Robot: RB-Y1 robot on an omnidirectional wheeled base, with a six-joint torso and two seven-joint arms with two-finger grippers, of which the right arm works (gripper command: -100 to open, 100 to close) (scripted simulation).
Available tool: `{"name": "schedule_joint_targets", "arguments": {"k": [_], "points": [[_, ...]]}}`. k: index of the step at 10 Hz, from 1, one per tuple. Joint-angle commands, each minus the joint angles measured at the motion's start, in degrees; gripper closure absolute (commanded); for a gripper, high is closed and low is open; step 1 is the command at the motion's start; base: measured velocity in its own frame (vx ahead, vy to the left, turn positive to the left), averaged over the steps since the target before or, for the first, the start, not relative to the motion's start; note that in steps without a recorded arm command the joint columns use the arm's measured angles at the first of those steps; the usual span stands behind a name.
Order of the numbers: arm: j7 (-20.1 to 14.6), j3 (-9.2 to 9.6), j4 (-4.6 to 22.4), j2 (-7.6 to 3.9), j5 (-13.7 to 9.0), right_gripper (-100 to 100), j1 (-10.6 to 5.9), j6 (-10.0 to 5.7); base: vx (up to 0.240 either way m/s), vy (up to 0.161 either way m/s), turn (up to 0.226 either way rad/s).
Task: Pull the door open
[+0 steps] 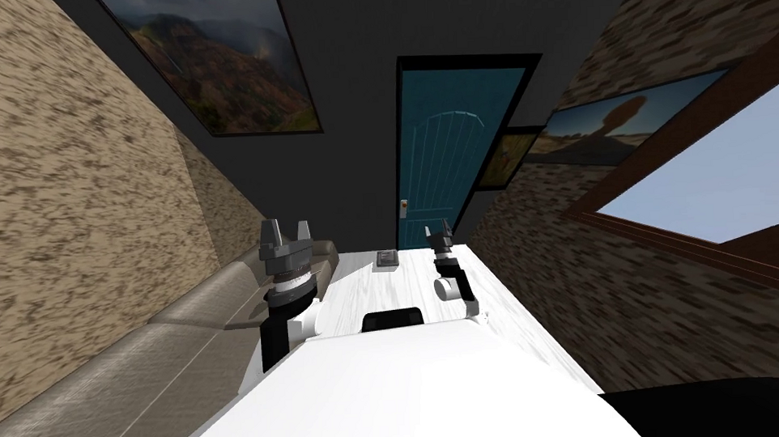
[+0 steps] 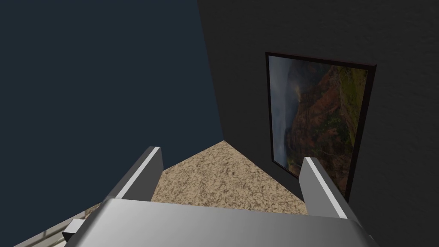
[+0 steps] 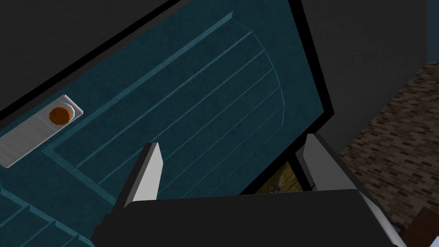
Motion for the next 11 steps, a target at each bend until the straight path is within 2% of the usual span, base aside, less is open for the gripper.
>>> {"name": "schedule_joint_targets", "arguments": {"k": [1,11], "points": [[-2.60,0.59,2.63,-0.71,-1.62,-100,-1.27,-0.18,0.105,0.011,0.015],[-17.78,4.10,18.28,-4.78,-11.77,-100,-10.15,-0.28,0.100,0.010,0.014]]}}
